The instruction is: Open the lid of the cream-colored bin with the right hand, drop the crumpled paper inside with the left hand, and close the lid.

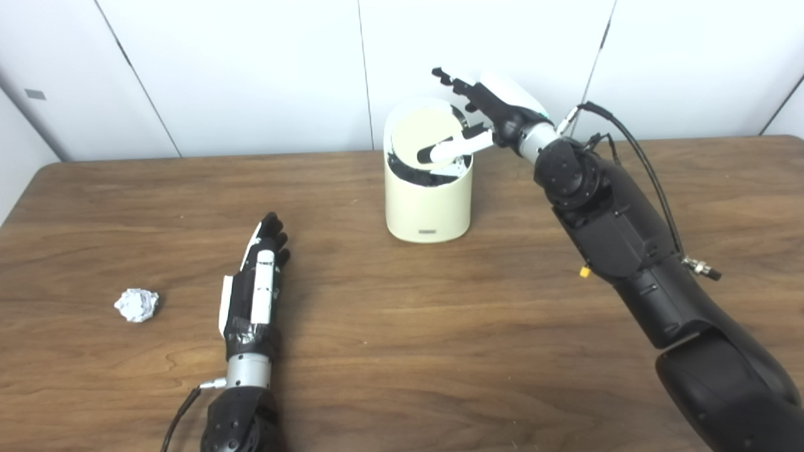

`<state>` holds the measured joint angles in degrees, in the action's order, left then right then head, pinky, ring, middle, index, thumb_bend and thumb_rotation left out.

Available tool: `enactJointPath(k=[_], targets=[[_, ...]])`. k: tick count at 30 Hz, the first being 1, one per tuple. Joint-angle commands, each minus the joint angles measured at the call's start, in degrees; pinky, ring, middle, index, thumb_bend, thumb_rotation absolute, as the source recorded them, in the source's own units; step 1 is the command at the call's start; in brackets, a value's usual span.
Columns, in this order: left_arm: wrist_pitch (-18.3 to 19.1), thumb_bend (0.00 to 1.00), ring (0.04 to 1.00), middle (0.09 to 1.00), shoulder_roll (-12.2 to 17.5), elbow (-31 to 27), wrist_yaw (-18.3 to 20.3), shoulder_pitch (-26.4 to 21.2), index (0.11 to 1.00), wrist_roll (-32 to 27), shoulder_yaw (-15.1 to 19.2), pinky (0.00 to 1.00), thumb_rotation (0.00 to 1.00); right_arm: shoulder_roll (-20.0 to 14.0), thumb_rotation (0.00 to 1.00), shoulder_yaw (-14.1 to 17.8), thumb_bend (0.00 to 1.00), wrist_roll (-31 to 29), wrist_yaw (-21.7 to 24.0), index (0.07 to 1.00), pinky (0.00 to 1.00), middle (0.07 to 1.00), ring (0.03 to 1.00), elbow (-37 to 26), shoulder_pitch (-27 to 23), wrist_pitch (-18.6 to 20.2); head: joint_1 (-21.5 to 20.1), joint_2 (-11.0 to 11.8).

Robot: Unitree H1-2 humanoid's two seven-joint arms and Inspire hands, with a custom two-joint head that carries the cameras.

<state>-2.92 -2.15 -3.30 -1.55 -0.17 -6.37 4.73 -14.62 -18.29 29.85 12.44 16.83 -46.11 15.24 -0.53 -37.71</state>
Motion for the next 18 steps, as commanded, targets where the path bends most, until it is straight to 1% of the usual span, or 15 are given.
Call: enactJointPath(k=[1, 4, 11, 14, 18], targets=[[-0.5, 0.42, 0.954, 0.951, -0.8, -0.3, 0.1, 0.3, 0.946, -0.1, -0.6, 0.96, 0.82, -0.5, 0.47, 0.9, 0.84, 0.3, -1.7, 0.957, 0.82, 0.94, 0.927, -1.2, -2.3, -2.2, 0.0, -0.1], [-0.1, 0.42, 0.953, 0.949, -0.7, -0.5, 0.0, 0.3, 0.947, 0.1, -0.7, 0.96, 0.83, -0.8, 0.46, 1.0, 0.83, 0.3, -1.4, 0.957, 0.83, 0.942, 0.931, -1.4, -2.2, -2.1, -0.2, -0.4], [0.0, 0.42, 0.946, 0.95, -0.9, -0.8, -0.2, 0.3, 0.947, 0.6, -1.0, 0.96, 0.85, -1.2, 0.5, 1.0, 0.83, 0.6, -1.5, 0.946, 0.84, 0.94, 0.93, -0.7, -2.0, -2.5, -0.1, -0.6], [0.0, 0.42, 0.947, 0.95, -0.9, -0.9, -0.2, 0.4, 0.947, 0.4, -1.0, 0.96, 0.84, -1.2, 0.48, 1.0, 0.83, 0.7, -1.5, 0.942, 0.84, 0.938, 0.93, -0.4, -1.8, -2.7, -0.1, -0.8], [0.4, 0.42, 0.951, 0.954, -0.9, -1.2, -0.3, 0.4, 0.95, 0.3, -1.1, 0.96, 0.85, -1.3, 0.47, 1.0, 0.84, 0.9, -1.3, 0.94, 0.84, 0.941, 0.933, -0.5, -1.7, -2.7, -0.1, -1.0]])
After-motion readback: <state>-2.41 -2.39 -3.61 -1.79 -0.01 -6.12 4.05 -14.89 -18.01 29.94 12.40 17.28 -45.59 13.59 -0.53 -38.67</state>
